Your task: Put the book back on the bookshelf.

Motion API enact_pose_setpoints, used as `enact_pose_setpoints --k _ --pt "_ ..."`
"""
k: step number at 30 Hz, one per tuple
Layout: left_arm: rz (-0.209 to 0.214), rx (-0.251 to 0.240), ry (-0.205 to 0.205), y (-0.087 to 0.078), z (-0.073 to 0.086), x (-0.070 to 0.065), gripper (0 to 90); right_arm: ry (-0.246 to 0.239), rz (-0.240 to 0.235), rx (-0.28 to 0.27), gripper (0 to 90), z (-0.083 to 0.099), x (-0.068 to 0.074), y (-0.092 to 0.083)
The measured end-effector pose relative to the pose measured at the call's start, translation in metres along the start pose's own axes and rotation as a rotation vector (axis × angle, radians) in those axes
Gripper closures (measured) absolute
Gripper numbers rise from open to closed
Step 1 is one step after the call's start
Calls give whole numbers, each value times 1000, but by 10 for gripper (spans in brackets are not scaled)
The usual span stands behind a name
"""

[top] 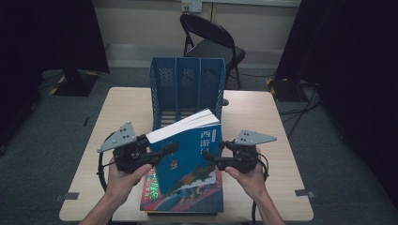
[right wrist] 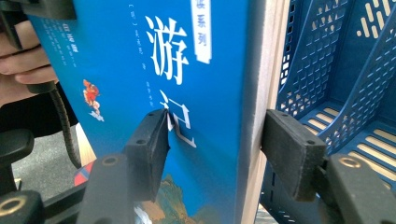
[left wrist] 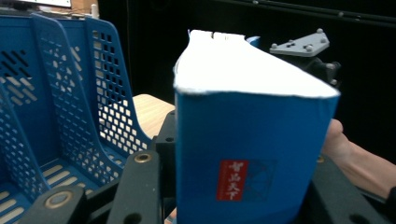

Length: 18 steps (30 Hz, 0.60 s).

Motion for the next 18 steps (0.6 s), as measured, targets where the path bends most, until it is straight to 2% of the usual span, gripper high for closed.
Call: enact_pose_setpoints --k 2,3,6,9,13,18 --pt "0 -2 3 1 0 1 591 -1 5 2 421 0 0 0" --pt "-10 8 19 4 1 1 589 1 6 2 422 0 0 0" --pt "-1 25 19 9 3 0 578 0 7 1 428 0 0 0" --pt "29 40 -3 11 4 0 575 -3 1 -3 441 1 0 -1" --pt "6 53 2 17 6 -1 568 -2 5 -4 450 1 0 -1" --pt "18 68 -11 24 12 -2 556 -4 0 -3 467 1 -1 -3"
Point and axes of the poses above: each handheld gripper's, and its own axes: y roughly forward along the jaws, z roughly out of its underside, x roughly to its left, the point moved 4 cm from there along y, roughly forward along the jaws, and after that the axes turned 12 degrees about x, right-handed, at the moved point
